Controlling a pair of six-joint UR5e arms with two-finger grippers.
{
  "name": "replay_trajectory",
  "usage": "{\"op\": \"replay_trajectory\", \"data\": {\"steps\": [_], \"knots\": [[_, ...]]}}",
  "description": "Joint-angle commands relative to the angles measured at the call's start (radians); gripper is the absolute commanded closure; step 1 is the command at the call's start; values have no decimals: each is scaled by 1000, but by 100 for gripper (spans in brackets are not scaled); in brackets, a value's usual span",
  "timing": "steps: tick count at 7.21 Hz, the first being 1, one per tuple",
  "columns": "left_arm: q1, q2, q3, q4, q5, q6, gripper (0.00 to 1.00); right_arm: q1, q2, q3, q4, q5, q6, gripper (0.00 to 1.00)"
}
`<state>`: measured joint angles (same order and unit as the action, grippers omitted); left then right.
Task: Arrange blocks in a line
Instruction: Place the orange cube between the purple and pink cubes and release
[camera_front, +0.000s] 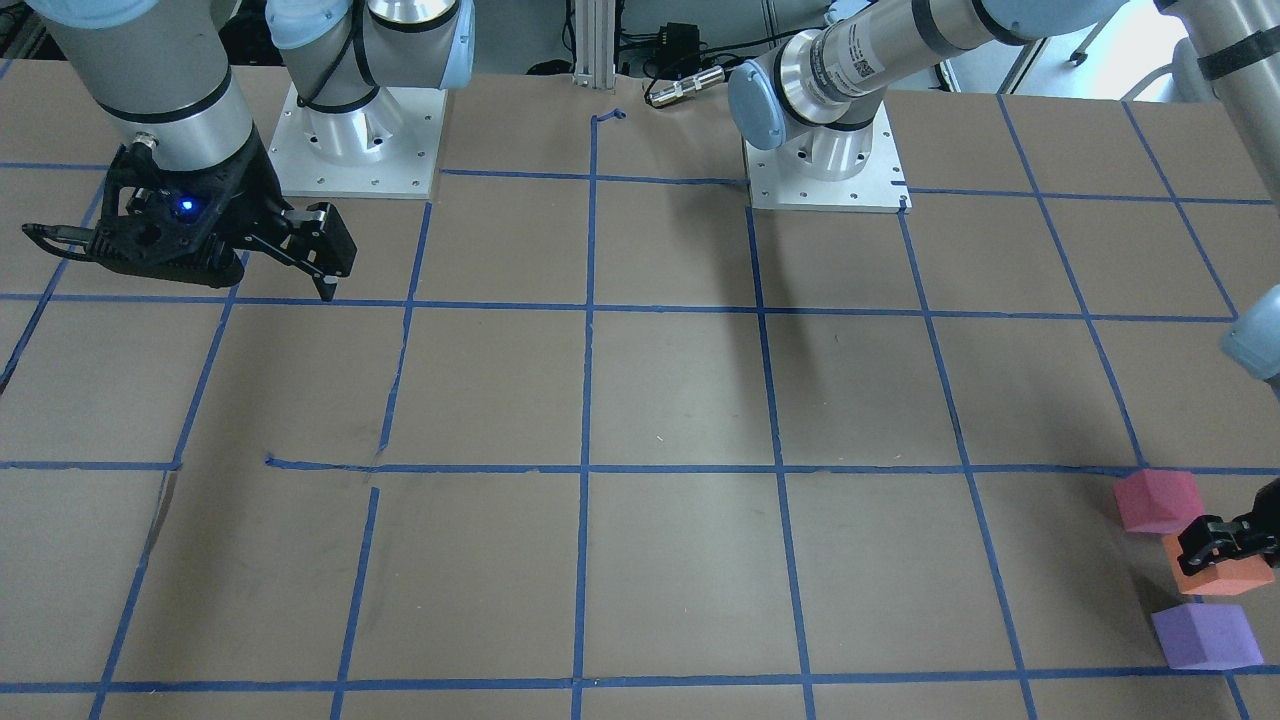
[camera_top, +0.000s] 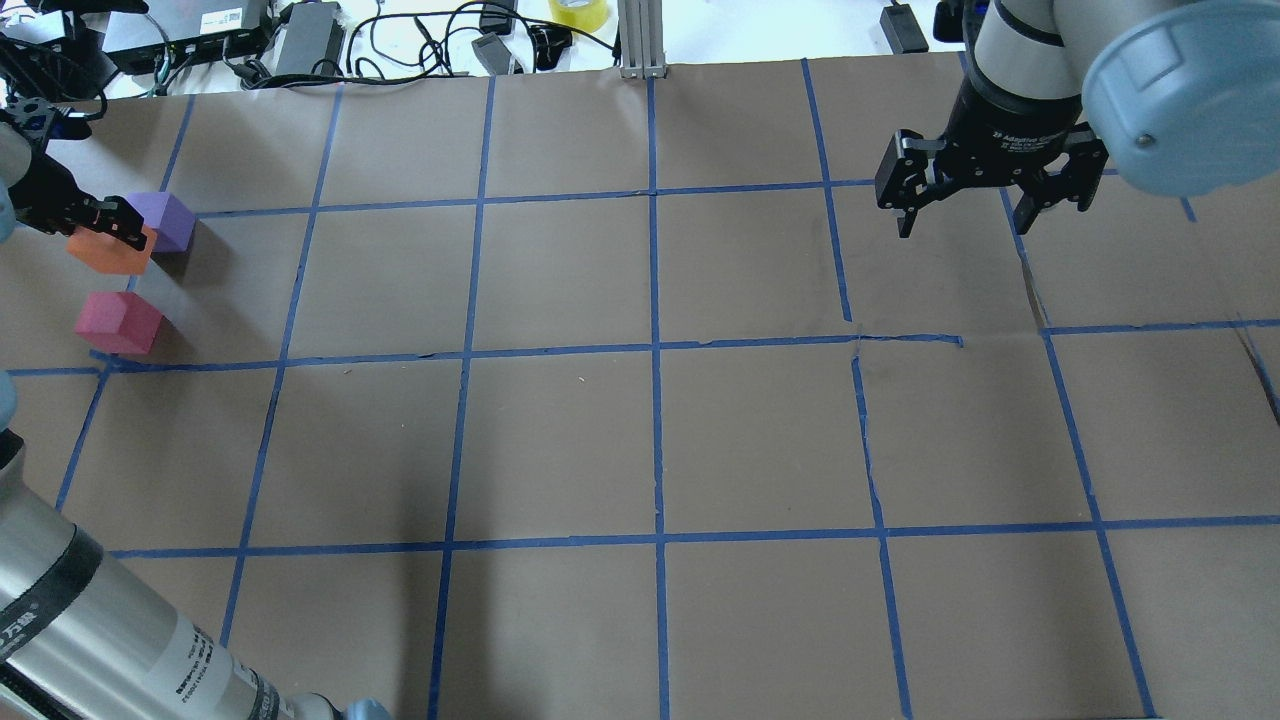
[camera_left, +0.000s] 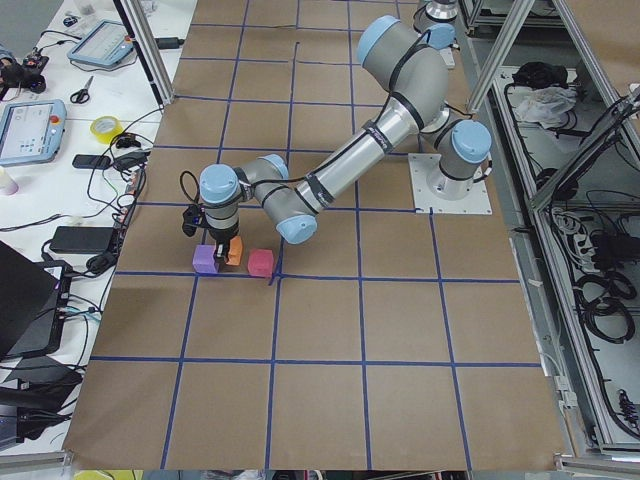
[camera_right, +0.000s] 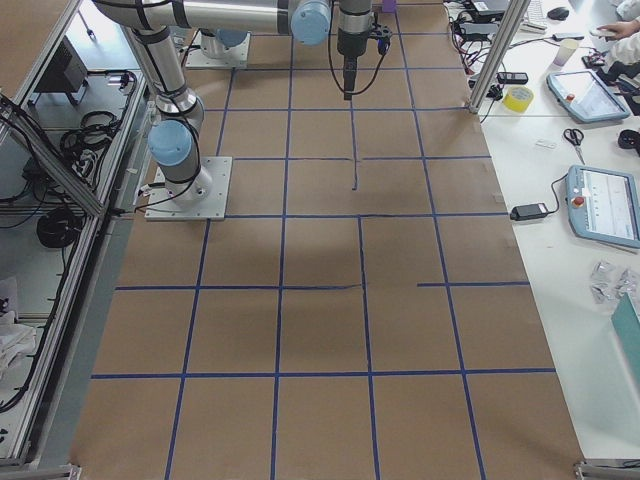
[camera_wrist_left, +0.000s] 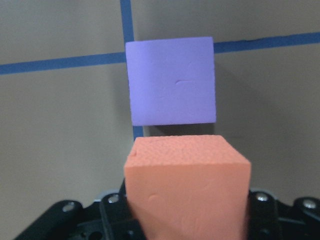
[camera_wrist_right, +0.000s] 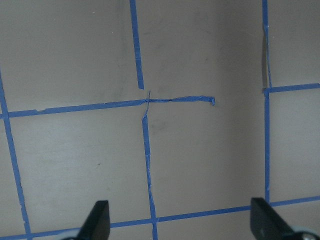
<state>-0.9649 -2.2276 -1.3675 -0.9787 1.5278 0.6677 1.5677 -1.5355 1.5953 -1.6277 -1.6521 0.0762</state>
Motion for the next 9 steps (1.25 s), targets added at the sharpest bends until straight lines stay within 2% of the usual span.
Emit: {"op": "replay_trajectory", "data": {"steps": [1, 9], "knots": [[0, -13, 2, 0, 3, -2, 74, 0, 2, 0, 0, 0, 0, 0], [-1, -78, -4, 5, 14, 0, 73, 0, 2, 0, 0, 0, -3, 0]]}}
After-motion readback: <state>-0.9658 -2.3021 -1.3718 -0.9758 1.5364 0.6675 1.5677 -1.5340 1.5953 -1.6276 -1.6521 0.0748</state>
